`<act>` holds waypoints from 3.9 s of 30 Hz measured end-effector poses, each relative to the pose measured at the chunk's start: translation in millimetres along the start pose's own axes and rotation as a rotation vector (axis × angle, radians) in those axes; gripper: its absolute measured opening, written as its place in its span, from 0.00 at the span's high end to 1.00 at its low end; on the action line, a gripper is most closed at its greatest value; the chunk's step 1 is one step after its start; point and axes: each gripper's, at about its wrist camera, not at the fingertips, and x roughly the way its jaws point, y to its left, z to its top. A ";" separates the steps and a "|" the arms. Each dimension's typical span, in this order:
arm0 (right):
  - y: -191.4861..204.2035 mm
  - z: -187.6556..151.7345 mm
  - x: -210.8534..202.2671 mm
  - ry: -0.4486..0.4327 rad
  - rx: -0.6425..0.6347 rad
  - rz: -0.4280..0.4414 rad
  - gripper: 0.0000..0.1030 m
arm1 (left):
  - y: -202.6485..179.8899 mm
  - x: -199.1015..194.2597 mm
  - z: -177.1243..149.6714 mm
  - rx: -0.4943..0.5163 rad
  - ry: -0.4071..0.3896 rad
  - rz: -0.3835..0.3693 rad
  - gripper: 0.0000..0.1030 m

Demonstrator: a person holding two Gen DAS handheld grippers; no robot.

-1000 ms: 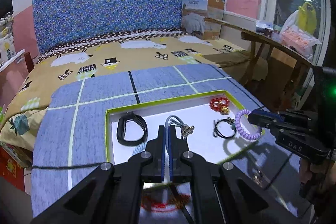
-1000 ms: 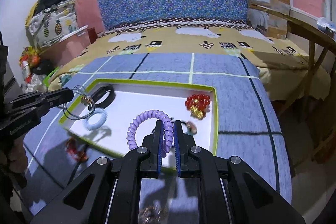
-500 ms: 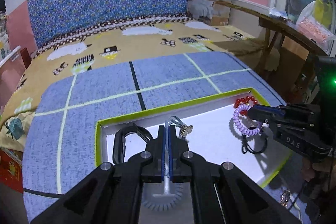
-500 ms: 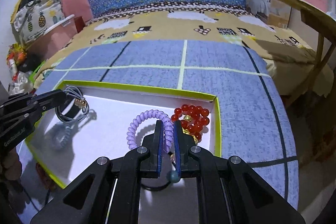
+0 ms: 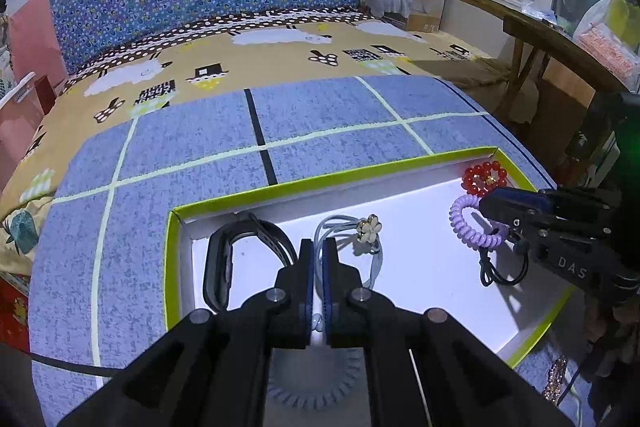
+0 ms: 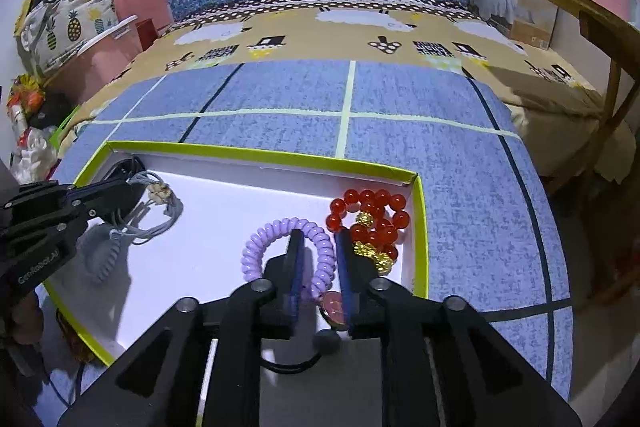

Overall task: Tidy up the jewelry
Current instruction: 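Lower both grippers into the box and open them to release the hair ties, then move the left gripper to the gold charm while the right gripper approaches the gold rhinestone clip, then grasp the gold charm with the left gripper while the right gripper grasps the rhinestone clip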

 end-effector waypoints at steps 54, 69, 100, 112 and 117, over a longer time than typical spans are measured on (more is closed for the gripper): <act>32.4 -146.8 -145.7 -0.131 0.126 0.142 0.61 | -13.5 -156.8 -139.9 -0.067 -0.184 -0.049 0.79; 35.4 -140.6 -120.4 -0.080 0.167 0.102 0.61 | -33.5 -131.4 -127.5 -0.009 -0.134 -0.106 0.73; 39.7 -134.4 -94.1 0.007 0.055 0.025 0.65 | -56.4 -74.4 -111.1 -0.028 0.032 -0.168 0.73; 39.6 -135.3 -93.4 0.002 0.033 0.034 0.75 | -64.1 -66.7 -104.1 -0.010 0.065 -0.132 0.73; 38.0 -136.5 -95.2 -0.003 0.042 0.041 0.75 | -66.4 -64.0 -101.8 0.009 0.068 -0.114 0.73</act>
